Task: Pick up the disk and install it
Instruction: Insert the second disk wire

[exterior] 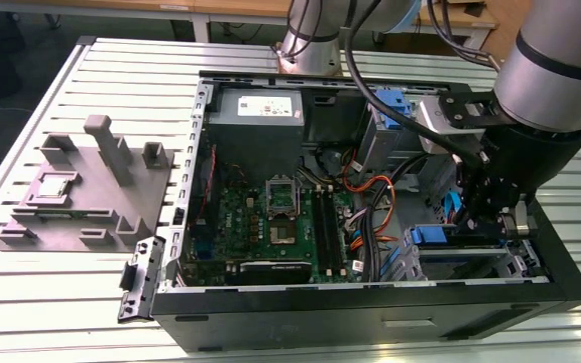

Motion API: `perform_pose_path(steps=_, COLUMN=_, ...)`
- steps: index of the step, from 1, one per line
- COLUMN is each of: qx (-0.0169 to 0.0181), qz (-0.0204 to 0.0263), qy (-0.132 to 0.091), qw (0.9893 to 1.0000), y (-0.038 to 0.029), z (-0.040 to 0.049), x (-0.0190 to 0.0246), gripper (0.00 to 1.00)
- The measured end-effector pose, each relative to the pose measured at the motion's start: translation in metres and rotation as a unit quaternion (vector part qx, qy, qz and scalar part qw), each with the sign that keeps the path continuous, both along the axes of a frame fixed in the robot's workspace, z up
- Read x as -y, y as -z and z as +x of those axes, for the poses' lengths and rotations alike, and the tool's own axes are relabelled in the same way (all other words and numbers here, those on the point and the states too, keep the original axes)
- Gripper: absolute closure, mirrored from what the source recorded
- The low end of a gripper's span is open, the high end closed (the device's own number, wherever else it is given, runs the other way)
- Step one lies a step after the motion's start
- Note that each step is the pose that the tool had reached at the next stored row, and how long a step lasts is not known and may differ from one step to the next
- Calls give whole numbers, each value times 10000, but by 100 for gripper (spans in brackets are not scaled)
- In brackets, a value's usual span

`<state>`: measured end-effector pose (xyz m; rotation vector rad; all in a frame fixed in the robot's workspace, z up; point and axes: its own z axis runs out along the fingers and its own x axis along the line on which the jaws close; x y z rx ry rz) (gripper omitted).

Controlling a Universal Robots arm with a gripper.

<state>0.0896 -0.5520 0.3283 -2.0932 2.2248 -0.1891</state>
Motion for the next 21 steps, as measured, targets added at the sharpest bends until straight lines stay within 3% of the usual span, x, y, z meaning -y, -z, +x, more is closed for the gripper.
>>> perform_pose_path(steps=9, qx=0, qz=4, qy=0, qw=10000, y=2, z=0, x=6, gripper=82)
perform_pose_path(steps=10, qx=0, qz=6, qy=0, qw=10000, y=-8, z=0, x=5, gripper=76)
perform_pose_path(steps=16, qx=-5, qz=36, qy=0, qw=10000, y=-175, z=0, x=5, gripper=76)
perform_pose_path(steps=21, qx=-14, qz=39, qy=0, qw=10000, y=-191, z=0, x=5, gripper=76)
